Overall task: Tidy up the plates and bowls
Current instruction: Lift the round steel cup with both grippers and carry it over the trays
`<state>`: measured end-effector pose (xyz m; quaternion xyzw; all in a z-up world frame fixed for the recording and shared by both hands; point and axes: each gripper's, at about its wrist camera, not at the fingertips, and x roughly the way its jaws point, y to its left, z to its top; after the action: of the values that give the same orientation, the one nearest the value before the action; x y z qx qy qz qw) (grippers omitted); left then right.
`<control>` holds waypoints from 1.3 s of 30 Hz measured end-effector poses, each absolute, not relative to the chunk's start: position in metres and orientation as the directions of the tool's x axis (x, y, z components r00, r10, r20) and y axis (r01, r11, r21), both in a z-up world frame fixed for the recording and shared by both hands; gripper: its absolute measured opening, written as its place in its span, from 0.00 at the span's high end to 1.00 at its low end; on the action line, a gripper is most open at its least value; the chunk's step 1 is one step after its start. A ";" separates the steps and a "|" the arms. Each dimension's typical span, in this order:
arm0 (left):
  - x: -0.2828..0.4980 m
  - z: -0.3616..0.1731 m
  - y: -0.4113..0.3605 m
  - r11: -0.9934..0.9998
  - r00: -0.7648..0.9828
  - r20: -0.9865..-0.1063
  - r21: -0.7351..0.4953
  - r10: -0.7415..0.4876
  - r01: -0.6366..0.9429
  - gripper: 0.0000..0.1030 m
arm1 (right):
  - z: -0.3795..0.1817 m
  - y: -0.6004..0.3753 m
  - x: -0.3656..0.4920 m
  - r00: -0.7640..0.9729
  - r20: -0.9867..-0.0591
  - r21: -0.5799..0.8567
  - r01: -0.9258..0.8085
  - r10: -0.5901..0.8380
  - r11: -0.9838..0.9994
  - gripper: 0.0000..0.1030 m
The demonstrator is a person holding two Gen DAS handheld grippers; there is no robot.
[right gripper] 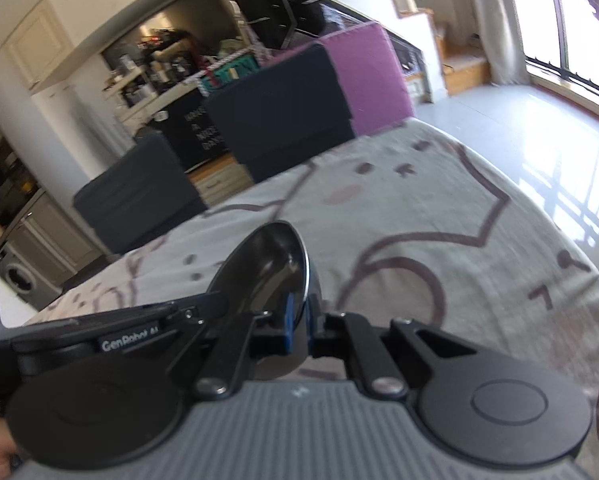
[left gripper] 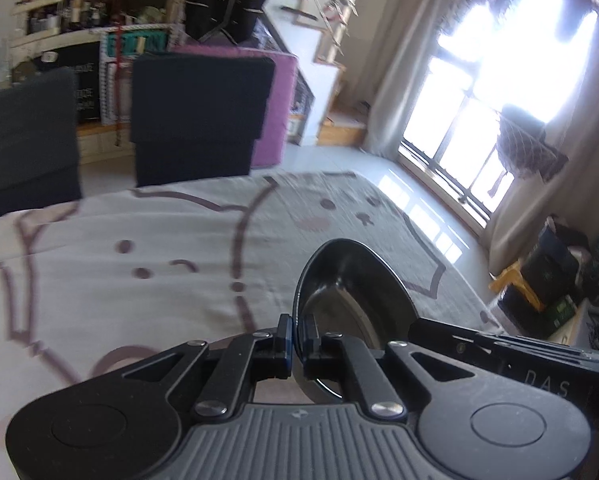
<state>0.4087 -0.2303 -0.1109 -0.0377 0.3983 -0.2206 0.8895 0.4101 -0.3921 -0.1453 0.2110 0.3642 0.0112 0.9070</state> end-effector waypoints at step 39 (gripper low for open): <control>0.145 -0.067 0.096 0.925 0.684 -0.720 -0.330 -0.119 -0.186 0.92 | -0.064 -0.040 0.256 0.514 -0.676 0.305 -0.457 0.528 0.836 0.93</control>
<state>0.1448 0.0956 -0.0665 -0.1921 0.3973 0.0188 0.8972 0.2559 -0.0396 -0.0638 0.0440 0.4036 0.2831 0.8689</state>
